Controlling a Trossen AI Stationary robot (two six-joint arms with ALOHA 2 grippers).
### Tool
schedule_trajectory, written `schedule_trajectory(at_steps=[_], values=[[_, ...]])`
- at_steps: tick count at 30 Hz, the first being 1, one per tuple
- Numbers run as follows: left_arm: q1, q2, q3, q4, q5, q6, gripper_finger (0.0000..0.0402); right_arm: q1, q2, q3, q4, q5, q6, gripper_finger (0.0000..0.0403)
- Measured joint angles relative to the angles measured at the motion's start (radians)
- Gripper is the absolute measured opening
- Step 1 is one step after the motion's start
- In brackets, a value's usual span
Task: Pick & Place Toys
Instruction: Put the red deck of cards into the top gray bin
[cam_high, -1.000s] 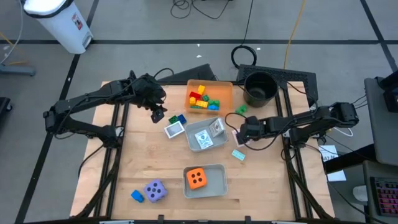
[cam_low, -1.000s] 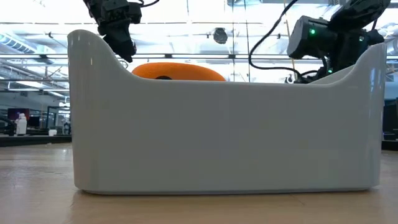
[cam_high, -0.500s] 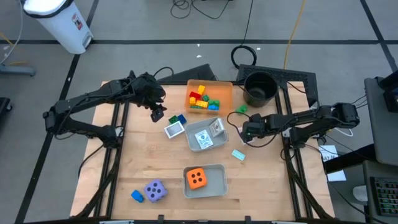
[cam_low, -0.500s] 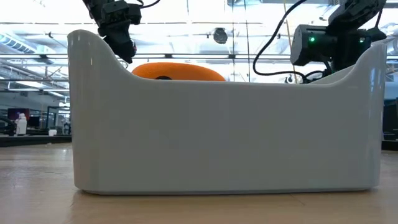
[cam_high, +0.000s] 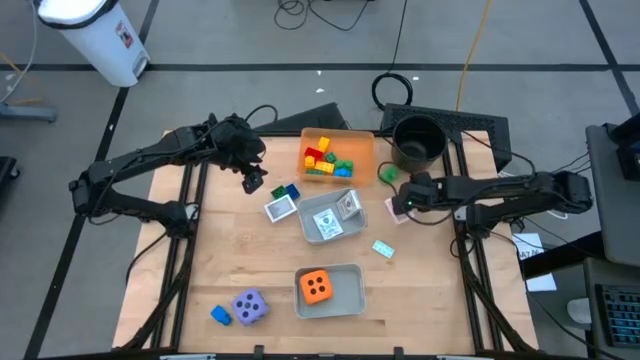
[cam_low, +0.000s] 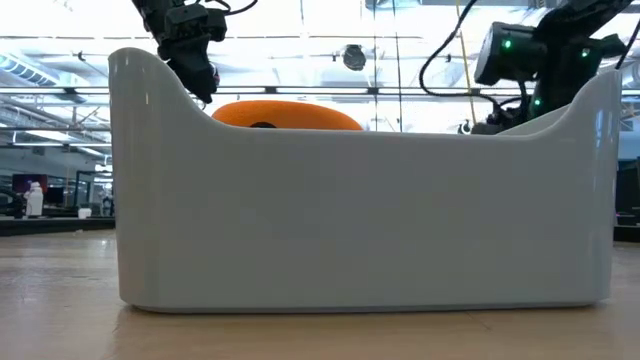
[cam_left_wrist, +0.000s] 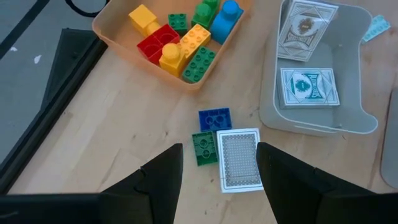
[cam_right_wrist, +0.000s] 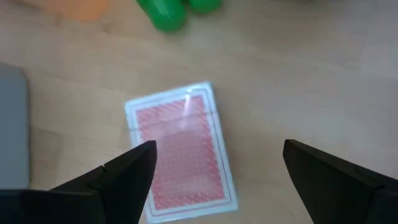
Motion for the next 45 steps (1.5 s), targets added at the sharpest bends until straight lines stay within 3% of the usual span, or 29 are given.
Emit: schedule_trajectory(at_steps=[4, 12, 31, 45], values=[[0.000, 0.000, 0.000, 0.003, 0.000, 0.003, 0.0209, 0.026, 0.008, 0.001, 0.085, 0.000, -0.024, 0.0341], [0.000, 0.000, 0.000, 0.034, 0.000, -0.001, 0.0209, 0.046, 0.141, 0.001, 0.200, -0.031, -0.051, 0.0341], [0.000, 0.000, 0.000, 0.037, 0.027, -0.005, 0.0209, 0.046, 0.290, 0.002, 0.217, -0.032, -0.132, 0.0341], [0.000, 0.000, 0.000, 0.038, 0.026, -0.006, 0.0209, 0.045, 0.284, 0.002, 0.238, -0.031, -0.127, 0.0341]])
